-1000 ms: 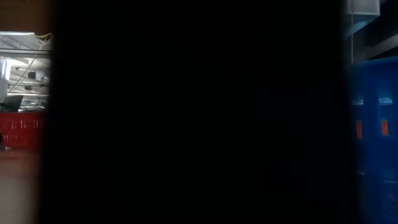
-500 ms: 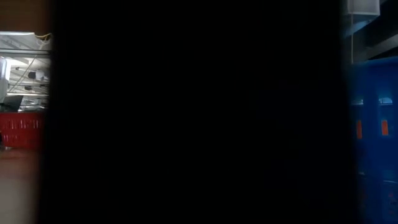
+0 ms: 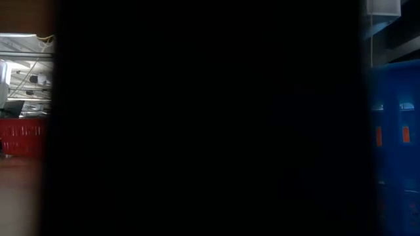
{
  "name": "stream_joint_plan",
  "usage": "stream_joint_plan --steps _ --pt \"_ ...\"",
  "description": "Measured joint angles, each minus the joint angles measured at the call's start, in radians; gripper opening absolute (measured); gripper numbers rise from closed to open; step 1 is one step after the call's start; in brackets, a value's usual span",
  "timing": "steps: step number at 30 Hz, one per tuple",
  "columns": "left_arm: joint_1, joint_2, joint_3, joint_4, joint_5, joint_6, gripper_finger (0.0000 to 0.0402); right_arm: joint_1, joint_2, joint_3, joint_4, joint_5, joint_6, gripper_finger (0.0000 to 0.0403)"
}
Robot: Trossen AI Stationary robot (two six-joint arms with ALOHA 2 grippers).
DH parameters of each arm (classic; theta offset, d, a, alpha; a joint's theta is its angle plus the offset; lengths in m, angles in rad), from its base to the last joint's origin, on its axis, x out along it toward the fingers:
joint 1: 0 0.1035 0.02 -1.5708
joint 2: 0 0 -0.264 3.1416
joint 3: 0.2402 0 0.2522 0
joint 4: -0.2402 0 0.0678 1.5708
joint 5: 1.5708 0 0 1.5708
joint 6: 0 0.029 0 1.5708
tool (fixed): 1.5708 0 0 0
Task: Stack baskets on shelf by color
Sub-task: Put the middle blue bin on the shelf, then put the middle orange bin on the shelf
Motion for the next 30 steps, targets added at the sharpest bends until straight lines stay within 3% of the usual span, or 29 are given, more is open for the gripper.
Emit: stream_joint_plan --steps 14,21,24,30 --pt "0.018 -0.011 0.090 -0.019 0.024 0.000 0.0084 0.000 0.000 0.000 0.000 0.000 0.059 0.0120" --pt "0.052 -0.011 0.250 -0.178 -0.131 0.007 0.0084 0.000 -0.017 0.028 -0.114 -0.015 0.229 0.0120" --pt "0.080 -0.011 0.328 -0.291 -0.212 0.006 0.0084 -0.005 -0.041 0.026 -0.193 -0.088 0.363 0.0120" --pt "0.184 -0.056 0.386 -0.293 -0.323 0.088 0.0084 -0.023 -0.086 0.019 -0.259 -0.286 0.597 0.0120"
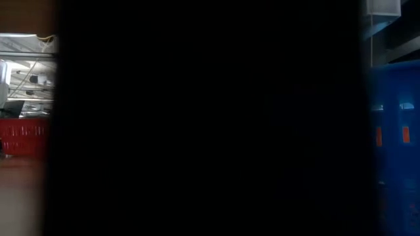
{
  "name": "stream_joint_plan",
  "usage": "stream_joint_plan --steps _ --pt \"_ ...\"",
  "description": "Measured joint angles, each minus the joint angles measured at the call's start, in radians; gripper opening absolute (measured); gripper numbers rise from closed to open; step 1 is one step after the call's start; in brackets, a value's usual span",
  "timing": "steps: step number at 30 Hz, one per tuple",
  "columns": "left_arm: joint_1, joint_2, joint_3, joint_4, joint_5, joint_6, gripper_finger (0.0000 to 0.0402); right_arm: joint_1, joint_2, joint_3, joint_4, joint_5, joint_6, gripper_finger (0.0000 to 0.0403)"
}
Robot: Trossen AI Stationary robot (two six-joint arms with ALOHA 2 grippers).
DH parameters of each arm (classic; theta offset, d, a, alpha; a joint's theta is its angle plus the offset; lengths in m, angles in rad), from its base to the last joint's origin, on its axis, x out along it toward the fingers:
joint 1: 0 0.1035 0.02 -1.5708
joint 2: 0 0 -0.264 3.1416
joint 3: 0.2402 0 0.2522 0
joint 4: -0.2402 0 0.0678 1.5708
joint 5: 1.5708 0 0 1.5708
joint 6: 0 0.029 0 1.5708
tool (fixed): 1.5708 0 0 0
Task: Stack baskets on shelf by color
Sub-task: Put the middle orange bin on the shelf
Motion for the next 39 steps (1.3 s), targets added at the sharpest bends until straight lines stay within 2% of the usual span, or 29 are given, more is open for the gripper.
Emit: stream_joint_plan --steps 4,9,12,16,19,23,27,30,33,36,39 --pt "0.109 -0.049 -0.002 -0.001 -0.026 0.031 0.0084 -0.029 -0.018 -0.024 -0.006 -0.089 0.049 0.0120" --pt "0.231 -0.108 -0.003 -0.001 -0.021 0.131 0.0084 -0.076 -0.082 -0.105 -0.007 -0.104 0.058 0.0120" --pt "0.300 -0.159 -0.002 -0.001 -0.018 0.200 0.0084 -0.112 -0.142 -0.207 -0.005 -0.092 0.076 0.0120" --pt "0.390 -0.227 -0.015 -0.001 -0.014 0.217 0.0084 -0.173 -0.227 -0.353 -0.007 -0.091 0.170 0.0120" --pt "0.480 -0.292 -0.044 -0.002 0.033 0.224 0.0084 -0.216 -0.265 -0.453 -0.005 -0.112 0.263 0.0120" --pt "0.610 -0.372 -0.114 -0.002 0.127 0.237 0.0084 -0.275 -0.284 -0.550 -0.005 -0.196 0.401 0.0120" --pt "0.724 -0.448 -0.206 -0.003 0.139 0.347 0.0084 -0.325 -0.282 -0.655 0.020 -0.282 0.469 0.0120" --pt "0.784 -0.496 -0.269 -0.002 0.148 0.388 0.0084 -0.354 -0.281 -0.742 0.058 -0.400 0.520 0.0120" --pt "0.822 -0.526 -0.311 -0.001 0.153 0.391 0.0084 -0.375 -0.281 -0.837 0.147 -0.516 0.539 0.0120" --pt "0.857 -0.546 -0.335 -0.001 0.208 0.392 0.0084 -0.390 -0.280 -0.930 0.272 -0.596 0.553 0.0120" --pt "0.878 -0.547 -0.345 0.000 0.219 0.392 0.0084 -0.405 -0.278 -1.012 0.399 -0.600 0.617 0.0120"
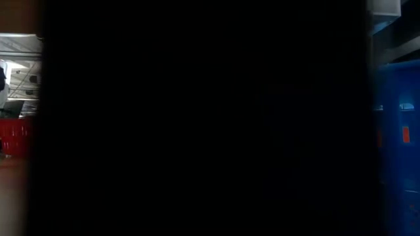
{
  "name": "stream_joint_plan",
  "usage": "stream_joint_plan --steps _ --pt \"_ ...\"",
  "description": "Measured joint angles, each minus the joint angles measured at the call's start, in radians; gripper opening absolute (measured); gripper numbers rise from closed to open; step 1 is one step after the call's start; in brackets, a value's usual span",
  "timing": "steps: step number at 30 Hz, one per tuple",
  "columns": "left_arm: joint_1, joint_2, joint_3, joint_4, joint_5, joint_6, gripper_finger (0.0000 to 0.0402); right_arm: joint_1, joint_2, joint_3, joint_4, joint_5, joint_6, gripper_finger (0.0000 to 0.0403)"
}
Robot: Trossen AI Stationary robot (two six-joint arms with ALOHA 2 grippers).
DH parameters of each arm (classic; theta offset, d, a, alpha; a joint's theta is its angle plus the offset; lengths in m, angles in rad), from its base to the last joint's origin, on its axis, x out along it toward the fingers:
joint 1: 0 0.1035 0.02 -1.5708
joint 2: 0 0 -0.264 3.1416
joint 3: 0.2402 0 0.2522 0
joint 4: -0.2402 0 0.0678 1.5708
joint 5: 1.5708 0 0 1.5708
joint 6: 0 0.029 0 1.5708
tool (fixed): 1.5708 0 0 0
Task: Stack baskets on shelf by color
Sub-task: Put the middle orange bin on the shelf
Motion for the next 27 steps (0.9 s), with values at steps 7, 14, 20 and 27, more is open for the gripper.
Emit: stream_joint_plan --steps 7,14,20,27 --pt "0.005 -0.001 -0.001 0.000 0.003 0.000 0.0084 -0.039 -0.001 -0.167 0.094 0.035 0.008 0.0120" --pt "0.005 0.005 0.000 0.000 0.003 0.000 0.0084 -0.030 -0.001 -0.292 0.157 -0.040 -0.154 0.0120" --pt "0.005 0.005 0.000 0.000 0.003 0.000 0.0084 -0.030 -0.001 -0.355 0.254 -0.090 -0.163 0.0120" --pt "0.005 0.005 0.000 0.000 0.000 0.000 0.0084 -0.030 -0.001 -0.422 0.327 -0.092 -0.189 0.0120"
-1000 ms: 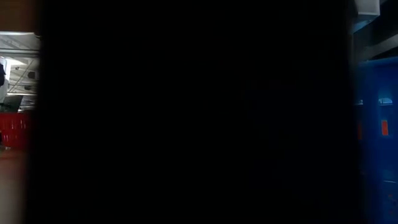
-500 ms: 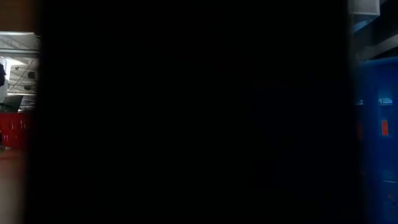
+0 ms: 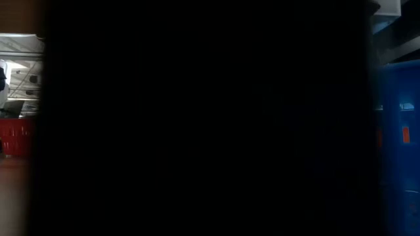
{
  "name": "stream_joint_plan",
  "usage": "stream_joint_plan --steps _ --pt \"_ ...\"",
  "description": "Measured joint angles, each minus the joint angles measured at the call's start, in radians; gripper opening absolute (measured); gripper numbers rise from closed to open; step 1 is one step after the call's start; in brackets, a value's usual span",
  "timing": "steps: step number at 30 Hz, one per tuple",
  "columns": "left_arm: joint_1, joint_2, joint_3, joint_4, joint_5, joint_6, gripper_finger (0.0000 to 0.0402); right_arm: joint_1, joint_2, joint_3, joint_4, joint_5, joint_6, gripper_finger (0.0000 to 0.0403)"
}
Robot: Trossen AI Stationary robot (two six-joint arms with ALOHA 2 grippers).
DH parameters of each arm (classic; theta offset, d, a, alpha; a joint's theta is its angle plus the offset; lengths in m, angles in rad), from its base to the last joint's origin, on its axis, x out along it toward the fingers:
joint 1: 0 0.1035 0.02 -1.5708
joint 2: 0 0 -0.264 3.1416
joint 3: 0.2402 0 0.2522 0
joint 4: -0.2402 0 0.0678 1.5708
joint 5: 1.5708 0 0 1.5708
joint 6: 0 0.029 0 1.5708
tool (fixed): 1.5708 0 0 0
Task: Stack baskets on shelf by color
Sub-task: Put the middle orange bin on the shelf
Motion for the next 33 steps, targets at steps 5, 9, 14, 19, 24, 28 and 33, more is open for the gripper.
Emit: stream_joint_plan --steps 5,9,14,19,24,28,33 --pt "0.000 0.000 0.000 0.000 0.000 0.000 0.0084 0.000 0.000 -0.033 0.039 0.001 -0.044 0.0120" --pt "0.000 0.000 0.000 0.000 -0.001 0.000 0.0084 0.000 0.000 -0.068 0.069 0.037 -0.073 0.0120" --pt "0.000 0.000 0.000 0.000 -0.001 0.000 0.0084 0.000 0.000 -0.116 0.122 0.038 -0.080 0.0120" --pt "0.000 0.000 0.000 0.000 -0.001 0.000 0.0084 0.000 0.000 -0.180 0.223 0.062 -0.075 0.0114" --pt "0.000 0.000 0.000 0.000 -0.001 0.000 0.0084 0.001 -0.002 -0.209 0.260 0.103 -0.086 0.0031" --pt "0.000 0.000 0.000 0.000 -0.001 0.000 0.0084 0.000 0.000 -0.187 0.246 0.165 -0.154 0.0007" --pt "0.000 0.000 0.000 0.000 -0.001 0.000 0.0084 0.004 0.001 -0.061 0.132 0.221 -0.387 0.0002"
